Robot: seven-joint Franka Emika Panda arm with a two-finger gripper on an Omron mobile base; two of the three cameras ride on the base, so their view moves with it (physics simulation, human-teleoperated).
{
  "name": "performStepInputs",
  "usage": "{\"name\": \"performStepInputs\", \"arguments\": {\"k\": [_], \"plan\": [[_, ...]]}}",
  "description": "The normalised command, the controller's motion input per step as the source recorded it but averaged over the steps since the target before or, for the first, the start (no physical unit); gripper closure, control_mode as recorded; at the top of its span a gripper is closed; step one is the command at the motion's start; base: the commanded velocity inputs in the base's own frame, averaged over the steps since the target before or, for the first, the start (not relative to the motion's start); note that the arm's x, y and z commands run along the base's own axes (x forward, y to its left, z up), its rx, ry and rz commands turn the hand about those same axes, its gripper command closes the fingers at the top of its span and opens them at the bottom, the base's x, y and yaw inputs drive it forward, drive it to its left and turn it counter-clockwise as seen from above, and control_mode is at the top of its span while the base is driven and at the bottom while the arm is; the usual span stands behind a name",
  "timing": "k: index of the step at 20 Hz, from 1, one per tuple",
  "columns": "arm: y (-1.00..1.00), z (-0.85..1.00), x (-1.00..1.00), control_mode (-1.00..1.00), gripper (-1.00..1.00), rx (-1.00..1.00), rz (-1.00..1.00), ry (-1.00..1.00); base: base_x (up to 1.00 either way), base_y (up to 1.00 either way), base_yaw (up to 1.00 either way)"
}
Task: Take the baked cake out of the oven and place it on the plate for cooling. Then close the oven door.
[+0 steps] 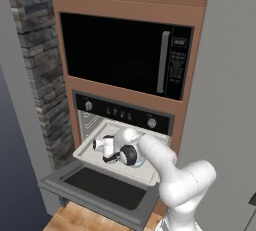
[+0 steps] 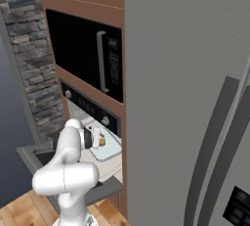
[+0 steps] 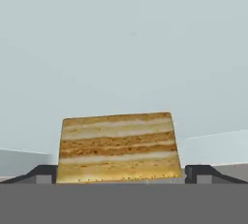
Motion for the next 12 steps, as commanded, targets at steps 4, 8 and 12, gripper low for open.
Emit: {"name": "performStepInputs", "arguments": {"k": [4, 8, 12], "plan": [[0.31, -0.58, 0.4, -1.0, -1.0, 0.0, 0.05, 0.07, 0.0, 0.0, 0.0], [0.04, -0.58, 0.2, -1.0, 1.0, 0.0, 0.03, 0.12, 0.0, 0.0, 0.0], [0.26, -0.22, -0.07, -1.0, 1.0, 0.0, 0.0, 0.07, 0.0, 0.0, 0.0]]}}
